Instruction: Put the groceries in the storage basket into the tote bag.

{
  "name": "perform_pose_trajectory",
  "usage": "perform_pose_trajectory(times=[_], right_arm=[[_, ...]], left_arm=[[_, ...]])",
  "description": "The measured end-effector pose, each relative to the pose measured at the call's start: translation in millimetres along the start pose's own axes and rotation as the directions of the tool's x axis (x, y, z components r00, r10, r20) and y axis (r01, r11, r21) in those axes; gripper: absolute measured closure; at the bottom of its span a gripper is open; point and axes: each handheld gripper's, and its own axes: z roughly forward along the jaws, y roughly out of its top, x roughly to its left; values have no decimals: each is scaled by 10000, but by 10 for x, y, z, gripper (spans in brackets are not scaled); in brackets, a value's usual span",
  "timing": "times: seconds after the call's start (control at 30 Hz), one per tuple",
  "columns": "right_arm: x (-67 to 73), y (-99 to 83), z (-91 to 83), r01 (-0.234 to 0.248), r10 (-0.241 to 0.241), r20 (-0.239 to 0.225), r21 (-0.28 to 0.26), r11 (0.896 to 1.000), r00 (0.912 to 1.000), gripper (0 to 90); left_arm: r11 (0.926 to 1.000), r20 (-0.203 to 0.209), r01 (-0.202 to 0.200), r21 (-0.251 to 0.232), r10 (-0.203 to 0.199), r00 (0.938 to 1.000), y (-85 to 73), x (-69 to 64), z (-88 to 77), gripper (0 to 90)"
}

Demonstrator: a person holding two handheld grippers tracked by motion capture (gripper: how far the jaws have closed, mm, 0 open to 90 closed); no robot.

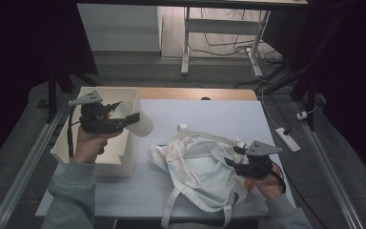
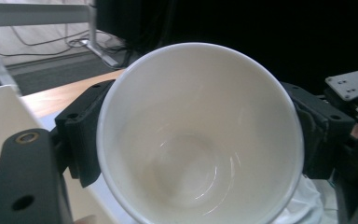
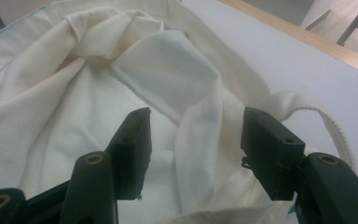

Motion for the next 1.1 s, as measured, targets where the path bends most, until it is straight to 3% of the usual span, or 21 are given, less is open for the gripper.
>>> perform_pose_trajectory(times=[0.3,0.53,0.83,0.97,1.1], right_arm=[[70,81,-18,195,-198,-152,-198,9996,9997,408],[189,218,-38,266,-284,-279,-635,9976,9992,353],[375,457,-47,559,-591,-268,-1068,9927,9979,226],[454,533,-6,744,-778,-299,-1011,9921,9965,176],[523,600,59,900,-932,-297,-951,9914,9952,146]], left_arm=[[9979,528,-388,520,360,9980,1,-220,307,192],[9921,1043,-771,986,667,9923,-12,-412,564,192],[9795,1335,-1149,1652,932,9866,-102,-596,888,191],[9713,1471,-1323,1975,1040,9836,-137,-648,1013,191],[9678,1505,-1373,2108,1066,9828,-174,-682,1117,191]])
